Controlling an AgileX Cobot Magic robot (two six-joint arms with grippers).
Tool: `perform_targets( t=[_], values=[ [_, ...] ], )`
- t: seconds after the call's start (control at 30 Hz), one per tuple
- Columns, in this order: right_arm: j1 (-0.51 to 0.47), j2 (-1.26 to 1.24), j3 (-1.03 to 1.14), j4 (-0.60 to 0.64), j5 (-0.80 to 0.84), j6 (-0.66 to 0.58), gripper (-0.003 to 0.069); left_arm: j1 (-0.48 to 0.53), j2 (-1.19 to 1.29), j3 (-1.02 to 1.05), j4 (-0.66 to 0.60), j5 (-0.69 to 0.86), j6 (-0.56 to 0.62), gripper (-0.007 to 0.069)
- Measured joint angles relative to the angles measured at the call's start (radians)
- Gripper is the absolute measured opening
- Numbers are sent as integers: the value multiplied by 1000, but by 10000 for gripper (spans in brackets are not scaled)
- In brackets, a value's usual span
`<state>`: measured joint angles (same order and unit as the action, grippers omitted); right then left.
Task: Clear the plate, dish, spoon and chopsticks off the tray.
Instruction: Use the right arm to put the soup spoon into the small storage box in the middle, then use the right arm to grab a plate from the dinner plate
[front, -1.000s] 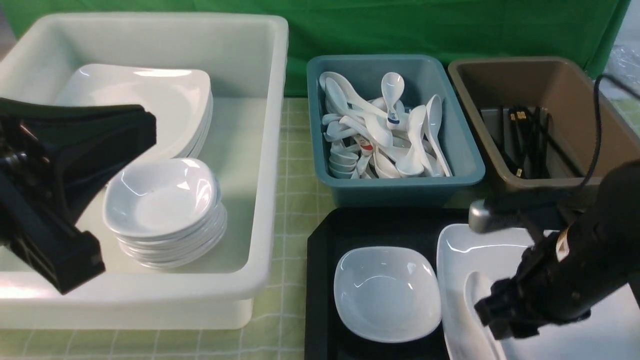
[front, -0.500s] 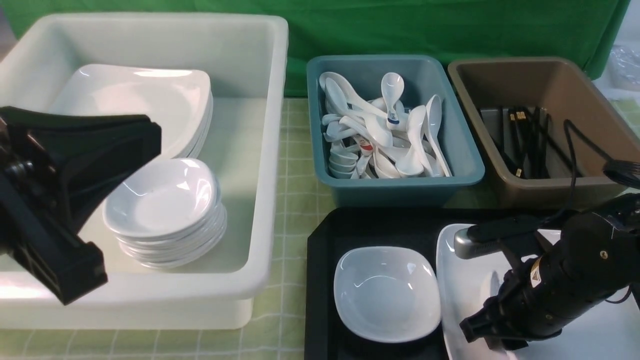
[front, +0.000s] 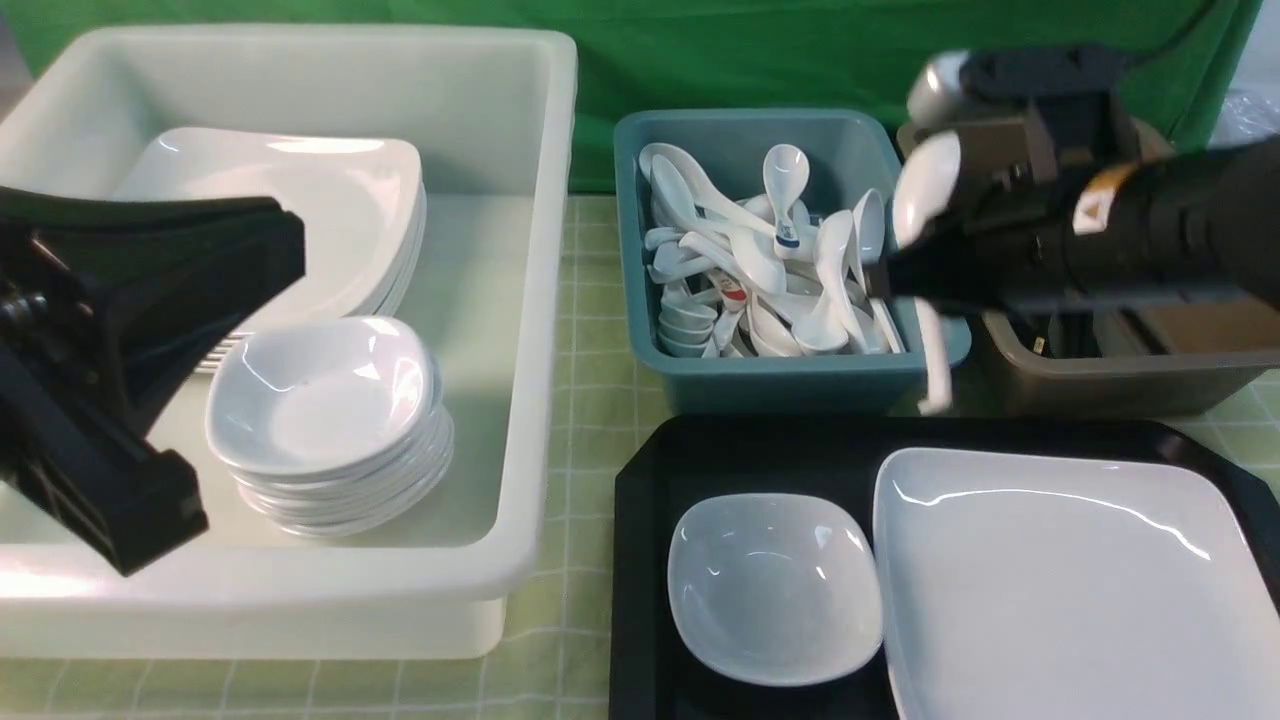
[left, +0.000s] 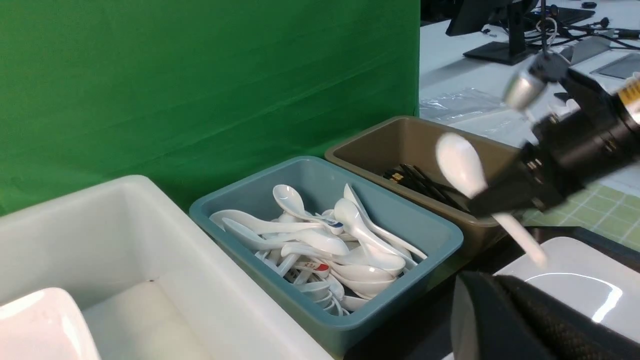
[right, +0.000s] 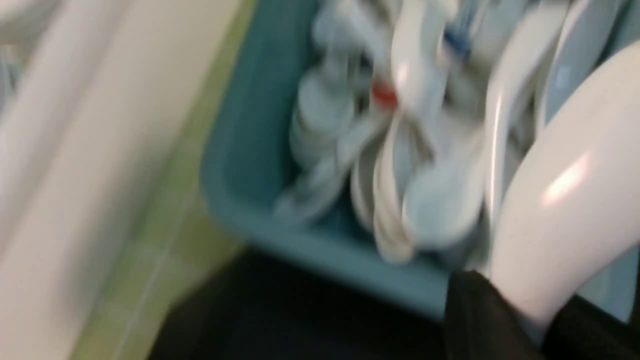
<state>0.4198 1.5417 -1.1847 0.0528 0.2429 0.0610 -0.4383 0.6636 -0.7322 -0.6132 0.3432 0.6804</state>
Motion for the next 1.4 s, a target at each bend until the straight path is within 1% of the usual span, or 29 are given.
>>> perform_targets(
  t=[0.03,0.07,0.1,0.13,0.17,0.2,0.27,0.3,0.33,0.37,0.43,0.47,0.5,0.53,0.67,0.7,0.77,0.83,0.87,0.9,0.97,1.1,1.17,1.27,1.4],
  values=[
    [-22,95,-93,0,-96,0,104,0,0,0,15,-1,0,11],
    [-34,153,-147,0,-136,0,106,0,0,0,27,0,0,11],
    [-39,165,-158,0,-142,0,106,0,0,0,29,0,0,11],
    [-55,257,-243,0,-170,2,125,0,0,0,46,4,0,11],
    [-63,290,-282,0,-171,3,142,0,0,0,51,9,0,11],
    [-71,340,-319,0,-161,7,170,0,0,0,54,12,0,11],
    [-87,425,-409,0,-93,29,279,0,0,0,58,20,0,11],
    [-88,435,-415,0,-76,29,301,0,0,0,59,20,0,11],
    [-92,463,-454,0,5,30,389,0,0,0,59,21,0,11],
    [-93,464,-466,0,46,25,425,0,0,0,59,21,0,11],
    [-93,445,-479,0,118,0,459,0,0,0,62,22,0,11],
    [-93,419,-483,0,172,-21,457,0,0,0,62,22,0,11],
    [-89,384,-485,0,240,-42,440,0,0,0,63,22,0,11],
    [-85,343,-485,0,323,-61,407,0,0,0,63,22,0,11],
    [-50,212,-441,-5,559,-83,305,0,0,0,74,39,0,11],
    [-31,162,-404,-7,635,-79,283,0,0,0,78,41,0,11],
    [11,98,-322,-19,708,-70,269,0,0,0,79,44,0,11],
    [100,23,-156,-59,753,-22,263,0,0,0,81,44,0,11],
    [145,-9,-81,-91,758,14,269,0,0,0,84,44,0,11],
    [201,-32,6,-120,755,50,288,0,0,0,85,44,0,11],
    [284,-48,121,-173,736,123,337,0,0,0,86,44,0,11],
    [394,-40,259,-254,624,255,470,0,0,0,86,44,0,11],
    [421,-19,305,-271,555,300,520,0,0,0,86,44,0,11],
    [432,25,331,-286,500,332,536,0,0,0,87,44,0,11],
    [432,95,337,-319,457,345,522,0,0,0,89,45,0,11]
  ],
)
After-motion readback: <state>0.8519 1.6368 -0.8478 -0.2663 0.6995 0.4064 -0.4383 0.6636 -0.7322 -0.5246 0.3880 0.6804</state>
